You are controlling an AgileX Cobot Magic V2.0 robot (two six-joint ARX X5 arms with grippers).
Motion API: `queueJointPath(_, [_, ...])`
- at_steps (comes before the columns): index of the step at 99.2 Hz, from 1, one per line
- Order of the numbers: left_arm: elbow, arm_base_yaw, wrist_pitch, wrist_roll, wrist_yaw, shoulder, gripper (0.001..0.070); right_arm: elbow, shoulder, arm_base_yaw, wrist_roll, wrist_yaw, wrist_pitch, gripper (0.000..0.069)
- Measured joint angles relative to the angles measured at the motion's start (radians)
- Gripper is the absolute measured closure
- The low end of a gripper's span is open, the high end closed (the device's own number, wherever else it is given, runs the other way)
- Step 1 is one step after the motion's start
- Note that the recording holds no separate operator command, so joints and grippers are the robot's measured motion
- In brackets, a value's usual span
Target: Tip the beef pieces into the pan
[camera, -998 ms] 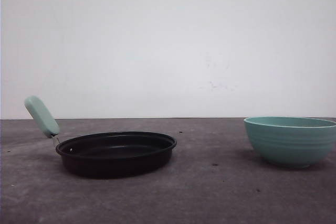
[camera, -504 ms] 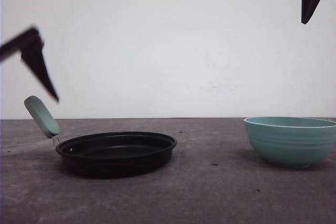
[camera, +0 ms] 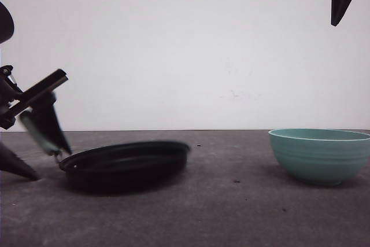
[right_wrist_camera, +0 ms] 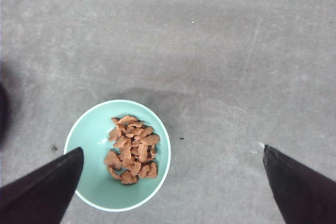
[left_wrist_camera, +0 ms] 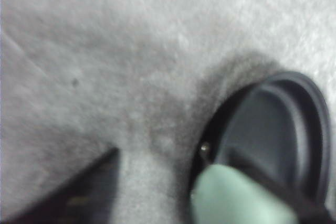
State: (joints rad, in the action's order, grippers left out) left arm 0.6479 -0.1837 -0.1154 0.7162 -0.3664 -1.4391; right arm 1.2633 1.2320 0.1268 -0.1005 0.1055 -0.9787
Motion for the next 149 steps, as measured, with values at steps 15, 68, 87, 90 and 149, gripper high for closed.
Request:
queueJointPath(15, [0.004, -0.004, 0.037, -0.001, 0.0, 0.008, 0.0583, 0.0, 0.0, 0.0, 0.0, 0.0, 0.0, 0.0037])
queueJointPath(68, [0.003, -0.075, 0.045, -0.001, -0.028, 0.182, 0.0583, -0.015, 0.275, -0.051, 0.041, 0.128, -0.037, 0.0367])
queueJointPath(87, [0.003, -0.087, 0.044, -0.001, -0.059, 0.206, 0.0583, -0.015, 0.413, -0.044, 0.042, 0.156, -0.022, 0.0376])
queueJointPath(90, [0.003, -0.087, 0.044, -0.001, -0.068, 0.206, 0.0583, -0.015, 0.426, -0.04, 0.042, 0.156, -0.022, 0.0377])
queueJointPath(149, [0.003, -0.127, 0.039, -0.015, -0.138, 0.206, 0.0584, -0.019, 0.499, -0.02, 0.017, 0.142, 0.078, 0.0566])
